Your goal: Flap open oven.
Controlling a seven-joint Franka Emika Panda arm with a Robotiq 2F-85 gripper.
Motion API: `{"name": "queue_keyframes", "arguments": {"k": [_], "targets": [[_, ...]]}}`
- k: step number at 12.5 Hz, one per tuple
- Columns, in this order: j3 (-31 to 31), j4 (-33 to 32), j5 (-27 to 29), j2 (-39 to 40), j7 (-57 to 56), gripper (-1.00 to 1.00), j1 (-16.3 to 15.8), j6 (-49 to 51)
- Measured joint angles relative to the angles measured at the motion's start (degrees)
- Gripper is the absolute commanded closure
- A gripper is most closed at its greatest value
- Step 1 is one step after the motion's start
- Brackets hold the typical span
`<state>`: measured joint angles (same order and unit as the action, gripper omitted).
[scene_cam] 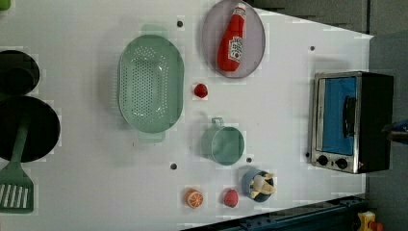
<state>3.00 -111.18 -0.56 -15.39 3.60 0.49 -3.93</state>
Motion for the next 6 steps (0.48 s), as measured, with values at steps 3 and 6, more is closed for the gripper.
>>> {"name": "queue_keyframes", "arguments": {"k": [3,6], "targets": [[1.24,-2.52,-1.18,-0.15,-0.57,0.65,0.03,-0.51],[2.04,-5.99,-3.82,-0.34,-8.14,0.65,0.35,-4.46]]}}
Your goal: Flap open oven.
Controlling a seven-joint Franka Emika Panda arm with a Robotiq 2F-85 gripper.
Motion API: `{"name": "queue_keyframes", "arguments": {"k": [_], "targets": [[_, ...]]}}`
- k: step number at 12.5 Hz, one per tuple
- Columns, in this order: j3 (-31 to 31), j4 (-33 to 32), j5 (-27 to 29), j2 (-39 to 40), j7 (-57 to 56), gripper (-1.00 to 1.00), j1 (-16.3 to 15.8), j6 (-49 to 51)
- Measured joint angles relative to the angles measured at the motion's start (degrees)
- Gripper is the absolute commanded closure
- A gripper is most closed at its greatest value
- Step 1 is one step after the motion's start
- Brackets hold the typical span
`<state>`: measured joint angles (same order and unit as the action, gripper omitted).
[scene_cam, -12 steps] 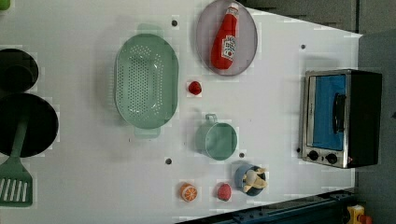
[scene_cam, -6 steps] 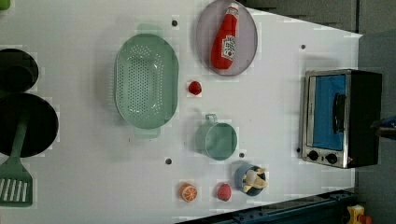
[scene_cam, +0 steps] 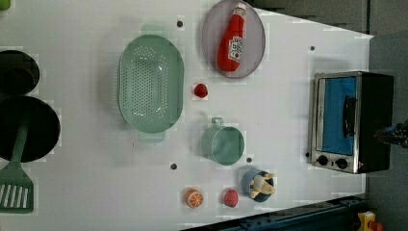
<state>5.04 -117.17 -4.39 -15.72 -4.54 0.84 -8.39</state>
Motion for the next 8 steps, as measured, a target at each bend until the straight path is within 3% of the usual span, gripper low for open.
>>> {"name": "queue_keyframes", "arguments": {"k": [4,8], "targets": [[3.85,-6.15,-1.81,0.21,-13.74,0.65,-0.14,-10.62],[11.85,-7.72,-1.73,3.51,-31.61,0.65,1.12,-16.6]]}}
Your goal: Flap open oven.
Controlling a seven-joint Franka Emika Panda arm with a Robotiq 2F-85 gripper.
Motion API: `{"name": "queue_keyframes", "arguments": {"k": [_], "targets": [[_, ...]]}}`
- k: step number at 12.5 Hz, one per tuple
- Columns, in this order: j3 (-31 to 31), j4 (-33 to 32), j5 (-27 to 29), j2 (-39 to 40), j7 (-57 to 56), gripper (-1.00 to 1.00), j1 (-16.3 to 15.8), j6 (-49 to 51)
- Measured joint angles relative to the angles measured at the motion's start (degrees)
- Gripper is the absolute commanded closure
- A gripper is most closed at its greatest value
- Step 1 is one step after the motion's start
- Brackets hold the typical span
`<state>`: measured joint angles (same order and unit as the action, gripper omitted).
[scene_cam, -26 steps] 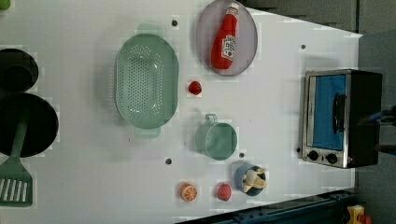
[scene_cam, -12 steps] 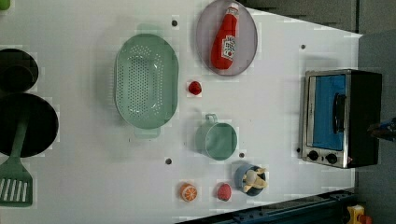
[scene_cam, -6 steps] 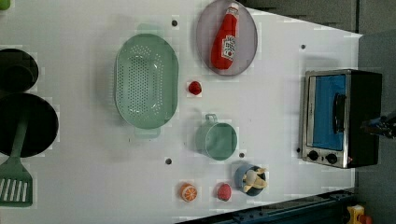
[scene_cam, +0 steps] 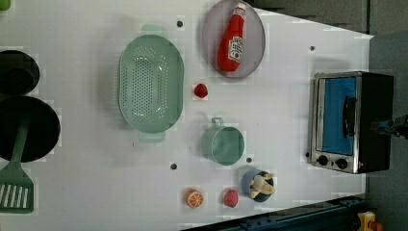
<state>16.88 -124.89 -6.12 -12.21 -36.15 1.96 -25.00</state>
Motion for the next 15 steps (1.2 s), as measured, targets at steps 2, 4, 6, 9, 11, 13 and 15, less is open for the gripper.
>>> {"name": "queue_keyframes", "arguments": {"k": [2,4,6,9,11,13,15], "targets": [[3.25,0.0,-0.05,2.32,-9.68,0.65,0.79,-3.22],[5.83,-0.11,-0.16,4.8,-17.21,0.65,0.81,-6.95],[7.33,0.0,-0.33,8.35,-22.6,0.65,1.09,-11.09],[9.3,-0.34,-0.24,12.88,-26.19,0.65,1.14,-13.3],[10.03,-0.56,-0.05,14.98,-26.75,0.65,1.17,-13.58],[10.35,-0.67,0.08,17.14,-26.8,0.65,1.48,-15.07],[10.13,-0.9,0.15,18.86,-26.8,0.65,1.67,-18.17]]}}
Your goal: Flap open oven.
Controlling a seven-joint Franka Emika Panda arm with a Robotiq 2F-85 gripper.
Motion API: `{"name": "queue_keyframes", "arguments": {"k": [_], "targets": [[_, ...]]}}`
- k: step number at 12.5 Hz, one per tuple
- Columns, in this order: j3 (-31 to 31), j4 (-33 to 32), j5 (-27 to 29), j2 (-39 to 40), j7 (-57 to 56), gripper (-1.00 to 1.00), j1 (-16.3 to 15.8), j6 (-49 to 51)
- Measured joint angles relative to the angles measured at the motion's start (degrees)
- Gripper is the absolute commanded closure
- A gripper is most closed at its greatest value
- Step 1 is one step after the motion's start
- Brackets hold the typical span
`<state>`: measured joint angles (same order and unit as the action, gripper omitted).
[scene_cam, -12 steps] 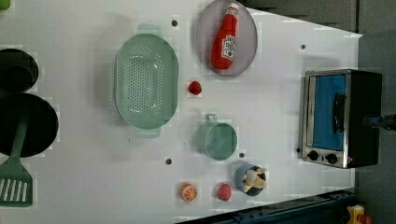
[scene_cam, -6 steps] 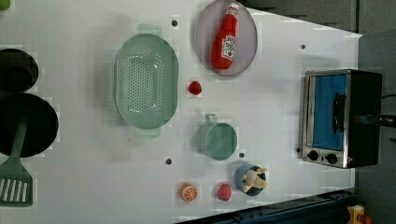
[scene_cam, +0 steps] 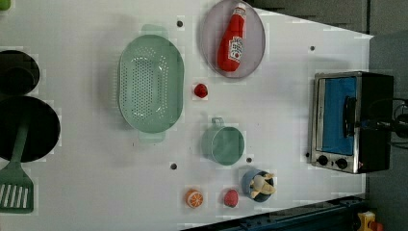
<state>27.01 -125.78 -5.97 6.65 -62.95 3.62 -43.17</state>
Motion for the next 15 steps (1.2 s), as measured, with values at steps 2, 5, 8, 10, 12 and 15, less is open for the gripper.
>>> {"name": "queue_keyframes", "arguments": {"k": [2,5,8,10,12,15], "targets": [[-0.8,0.11,0.56,0.98,0.0,0.65,0.05,-0.28],[-1.26,0.45,0.87,3.77,-0.06,0.65,-0.13,-2.18],[-1.75,0.22,-0.62,4.47,-0.06,0.65,-0.51,-2.74],[-2.1,0.0,-2.51,4.47,0.06,0.65,-1.34,-2.74],[-3.47,-0.45,-6.04,4.52,2.57,0.65,-1.62,-2.69],[-6.32,-0.9,-15.89,4.79,11.11,0.65,-2.89,-1.68]]}}
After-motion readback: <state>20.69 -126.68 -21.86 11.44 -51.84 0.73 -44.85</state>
